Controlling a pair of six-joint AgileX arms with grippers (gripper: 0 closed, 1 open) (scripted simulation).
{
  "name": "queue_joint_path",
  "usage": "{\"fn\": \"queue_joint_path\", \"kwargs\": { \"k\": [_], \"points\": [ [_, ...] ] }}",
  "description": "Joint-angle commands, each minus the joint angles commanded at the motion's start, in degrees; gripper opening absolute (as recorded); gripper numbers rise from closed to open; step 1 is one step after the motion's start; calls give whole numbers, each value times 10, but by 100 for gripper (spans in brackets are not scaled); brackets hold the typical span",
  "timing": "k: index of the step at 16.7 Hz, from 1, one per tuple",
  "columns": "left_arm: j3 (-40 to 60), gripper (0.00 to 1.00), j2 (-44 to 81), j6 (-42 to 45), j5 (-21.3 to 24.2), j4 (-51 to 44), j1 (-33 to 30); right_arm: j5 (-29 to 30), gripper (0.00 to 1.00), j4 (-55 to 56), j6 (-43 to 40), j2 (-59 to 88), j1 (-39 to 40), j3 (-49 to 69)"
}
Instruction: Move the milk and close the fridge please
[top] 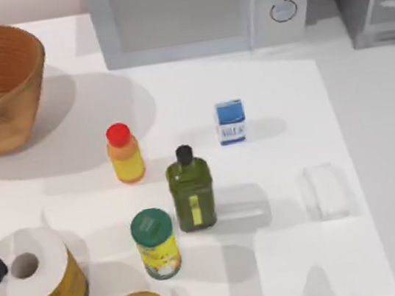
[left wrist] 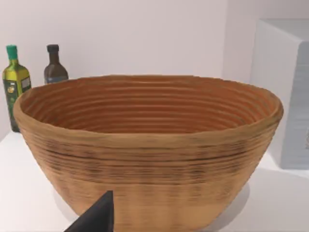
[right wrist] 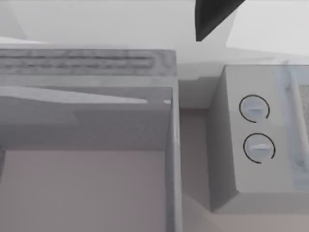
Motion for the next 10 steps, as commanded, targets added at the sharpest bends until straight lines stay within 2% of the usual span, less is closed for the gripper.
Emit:
{"fn": "queue_joint_path", "kwargs": {
  "k": [3, 5, 10],
  "points": [
    [0, 100, 0, 0, 0, 0, 0, 6, 100, 6, 0, 6, 7, 0],
    [0, 100, 0, 0, 0, 0, 0, 33, 100, 32, 1, 33, 37, 0],
    [0, 100, 0, 0, 0, 0, 0, 183, 100, 149, 3, 159, 194, 4]
  ]
}}
